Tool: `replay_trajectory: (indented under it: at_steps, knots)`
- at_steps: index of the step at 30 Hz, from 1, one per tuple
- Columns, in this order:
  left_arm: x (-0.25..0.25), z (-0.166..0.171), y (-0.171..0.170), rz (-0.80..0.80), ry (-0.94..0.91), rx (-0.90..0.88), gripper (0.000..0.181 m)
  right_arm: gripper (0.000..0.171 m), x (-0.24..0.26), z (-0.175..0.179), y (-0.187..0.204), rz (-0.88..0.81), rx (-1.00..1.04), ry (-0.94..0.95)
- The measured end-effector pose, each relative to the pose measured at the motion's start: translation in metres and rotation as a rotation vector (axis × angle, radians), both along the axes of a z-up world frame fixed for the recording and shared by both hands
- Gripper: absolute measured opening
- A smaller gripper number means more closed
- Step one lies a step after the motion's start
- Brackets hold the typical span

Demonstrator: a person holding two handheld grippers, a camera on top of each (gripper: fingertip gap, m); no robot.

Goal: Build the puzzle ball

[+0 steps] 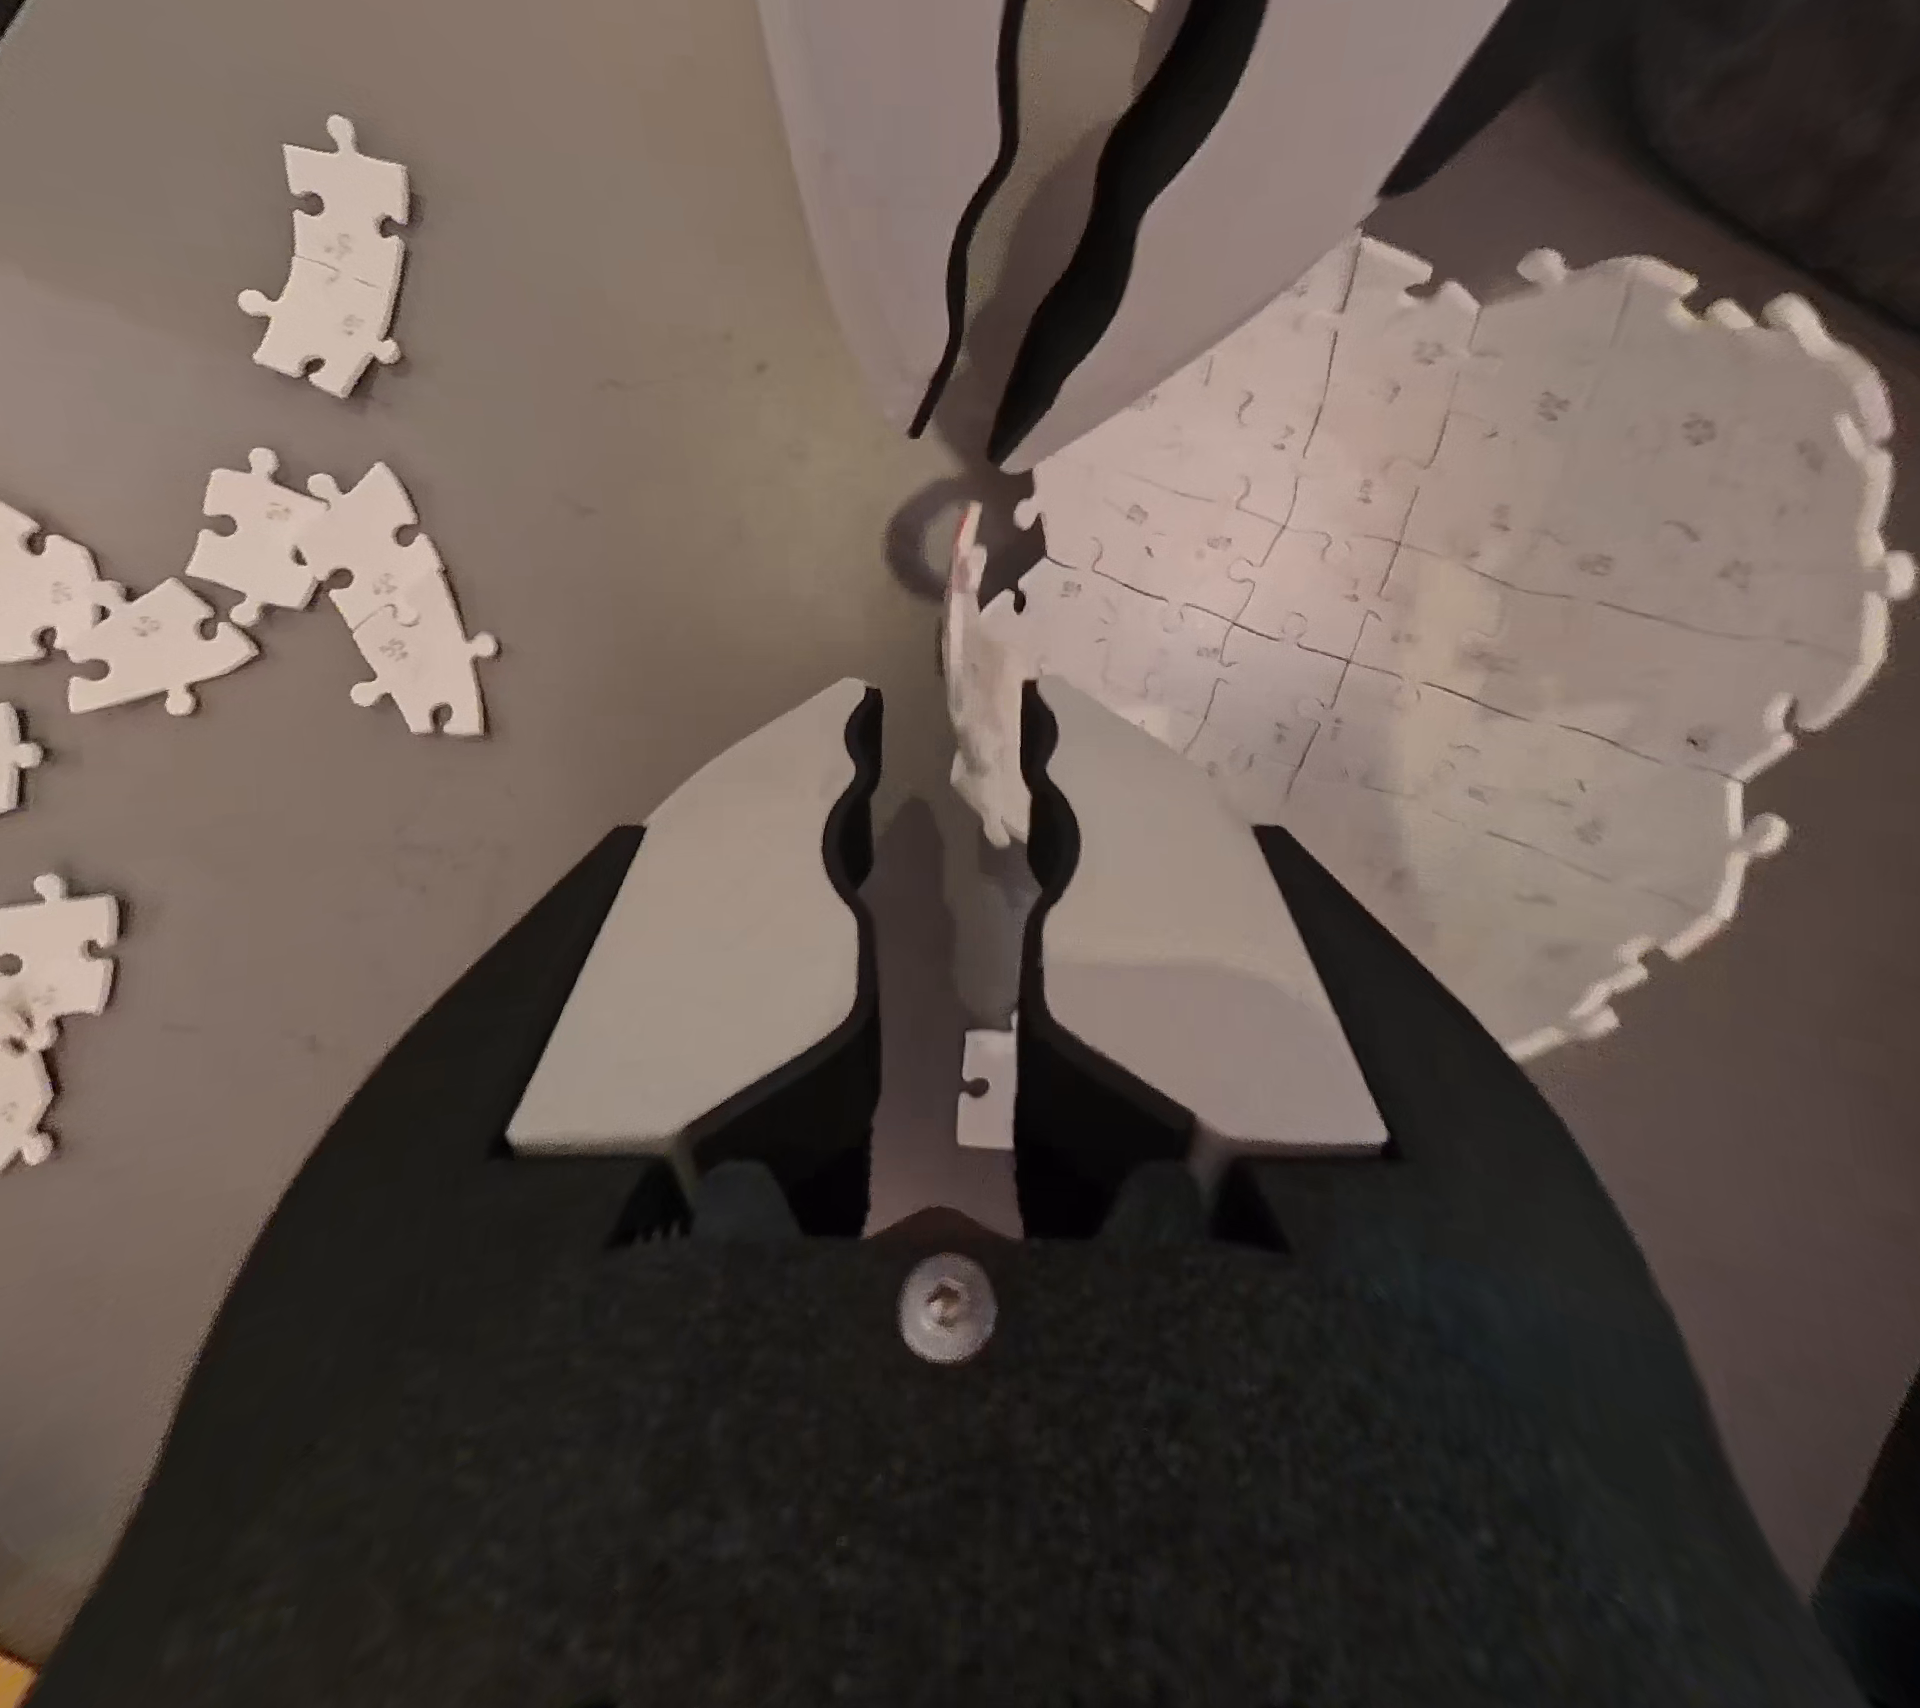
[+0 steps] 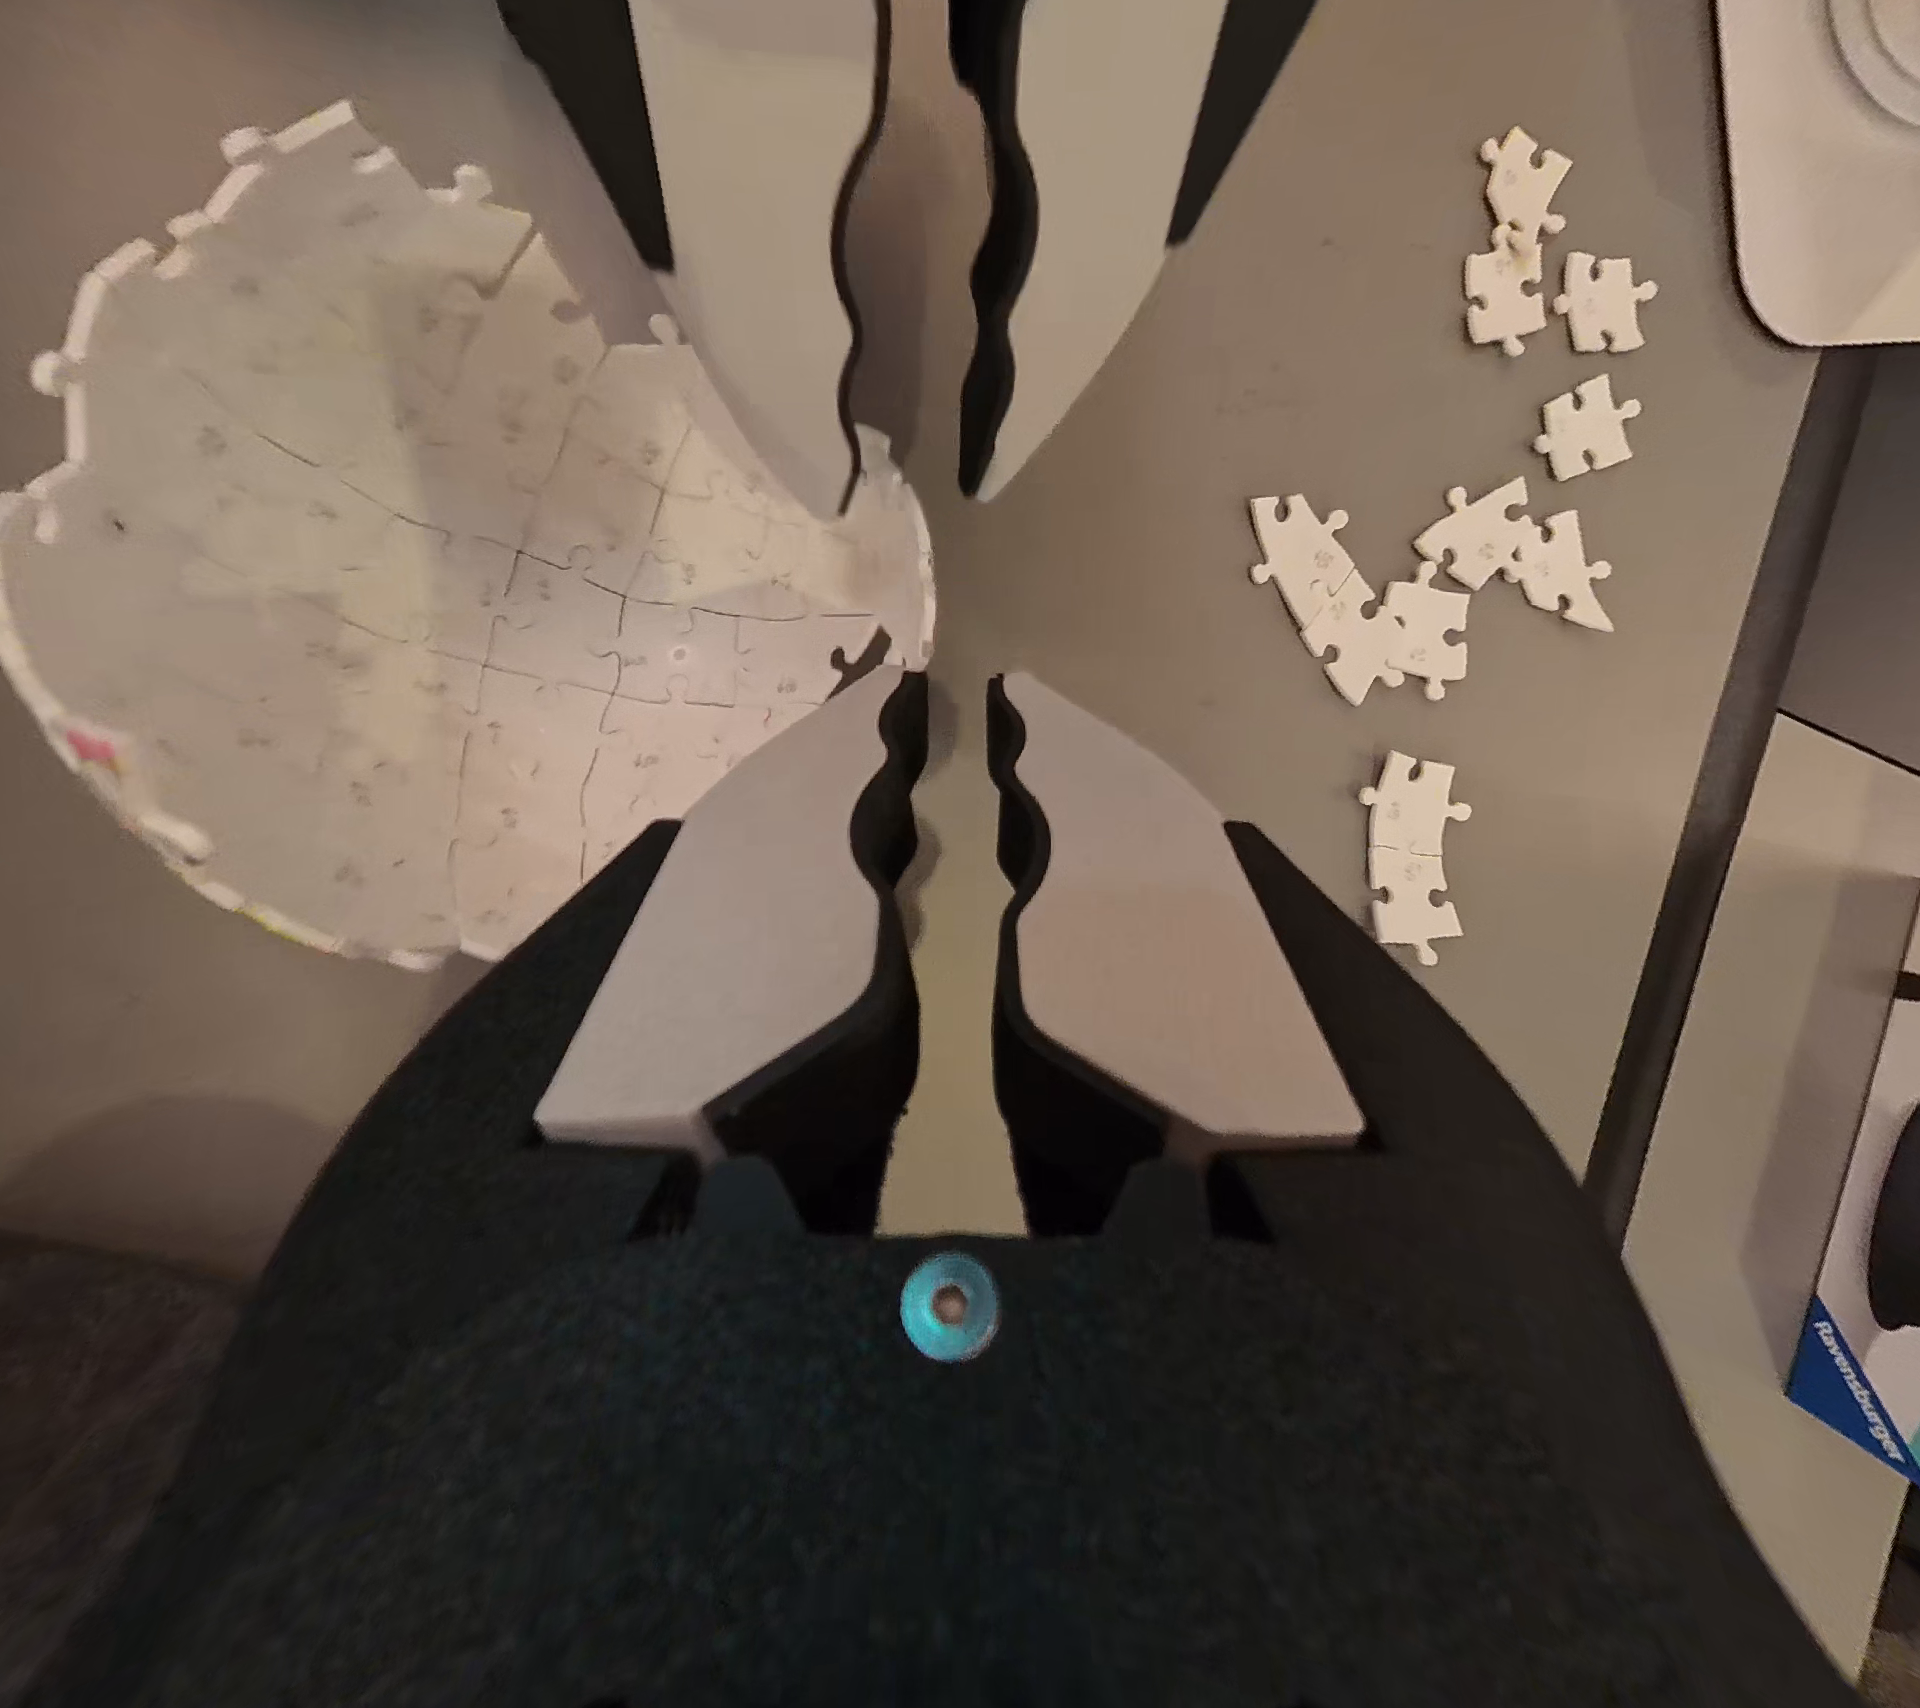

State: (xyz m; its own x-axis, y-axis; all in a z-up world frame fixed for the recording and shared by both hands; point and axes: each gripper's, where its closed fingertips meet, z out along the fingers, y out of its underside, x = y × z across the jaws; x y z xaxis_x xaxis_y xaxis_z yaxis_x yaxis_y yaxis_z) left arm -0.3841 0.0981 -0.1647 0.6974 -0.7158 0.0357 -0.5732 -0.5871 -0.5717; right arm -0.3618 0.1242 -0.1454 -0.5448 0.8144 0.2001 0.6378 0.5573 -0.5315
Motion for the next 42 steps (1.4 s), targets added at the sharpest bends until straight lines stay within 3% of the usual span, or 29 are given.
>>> replay_trajectory:
  at_steps: [9, 23, 29, 35, 42]
  knots:
    - [-0.004, -0.006, -0.004, 0.022, -0.020, -0.032, 0.005, 0.003, -0.008, -0.010, 0.001, -0.024, 0.002, -0.027]
    - [-0.005, -0.007, -0.004, 0.026, -0.020, -0.042, 0.005, 0.004, -0.006, -0.011, -0.002, -0.011, 0.001, -0.036]
    - [-0.004, -0.007, -0.010, 0.054, -0.085, -0.106, 0.024, 0.007, -0.004, -0.003, 0.000, -0.014, -0.012, -0.012]
    - [0.001, -0.014, -0.006, 0.161, -0.205, -0.246, 0.026, 0.007, -0.003, -0.001, 0.001, -0.020, 0.000, -0.010]
    - [-0.005, -0.007, -0.003, 0.320, -0.259, -0.247, 0.020, 0.008, -0.005, 0.000, 0.003, -0.031, 0.046, -0.006]
